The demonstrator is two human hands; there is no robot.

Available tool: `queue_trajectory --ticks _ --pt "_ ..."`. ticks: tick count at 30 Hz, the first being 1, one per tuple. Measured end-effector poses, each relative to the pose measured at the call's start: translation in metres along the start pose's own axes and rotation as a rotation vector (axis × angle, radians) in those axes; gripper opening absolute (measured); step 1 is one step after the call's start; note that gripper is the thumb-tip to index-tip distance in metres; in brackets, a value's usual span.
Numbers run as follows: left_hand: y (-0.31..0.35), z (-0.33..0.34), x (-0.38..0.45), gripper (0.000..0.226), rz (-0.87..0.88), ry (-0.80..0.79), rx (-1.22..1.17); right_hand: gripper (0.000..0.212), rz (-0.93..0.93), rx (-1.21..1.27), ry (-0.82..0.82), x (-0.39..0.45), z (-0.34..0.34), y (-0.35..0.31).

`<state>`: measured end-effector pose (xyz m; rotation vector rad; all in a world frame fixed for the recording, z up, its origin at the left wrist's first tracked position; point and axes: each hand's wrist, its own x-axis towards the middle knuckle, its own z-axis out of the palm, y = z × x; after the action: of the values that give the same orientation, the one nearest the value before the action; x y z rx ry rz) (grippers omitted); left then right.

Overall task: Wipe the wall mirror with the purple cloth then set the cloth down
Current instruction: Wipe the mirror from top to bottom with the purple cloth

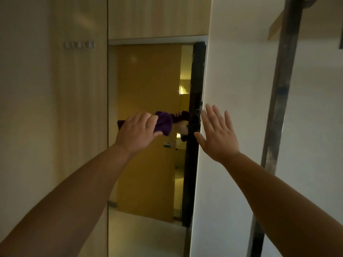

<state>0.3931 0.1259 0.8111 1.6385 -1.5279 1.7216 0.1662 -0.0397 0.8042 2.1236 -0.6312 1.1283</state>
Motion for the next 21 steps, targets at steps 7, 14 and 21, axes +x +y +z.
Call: queue_trajectory --ticks 7,14,21 --pt "-0.019 0.05 0.019 0.052 -0.026 -0.003 0.042 0.077 0.009 0.071 0.054 0.052 0.041 0.006" --pt "-0.048 0.103 0.044 0.051 -0.059 -0.005 0.099 0.072 -0.028 0.051 0.096 0.113 0.105 0.014" --pt "-0.091 0.143 0.047 0.049 -0.089 0.024 0.143 0.071 -0.078 0.034 0.133 0.166 0.151 -0.001"
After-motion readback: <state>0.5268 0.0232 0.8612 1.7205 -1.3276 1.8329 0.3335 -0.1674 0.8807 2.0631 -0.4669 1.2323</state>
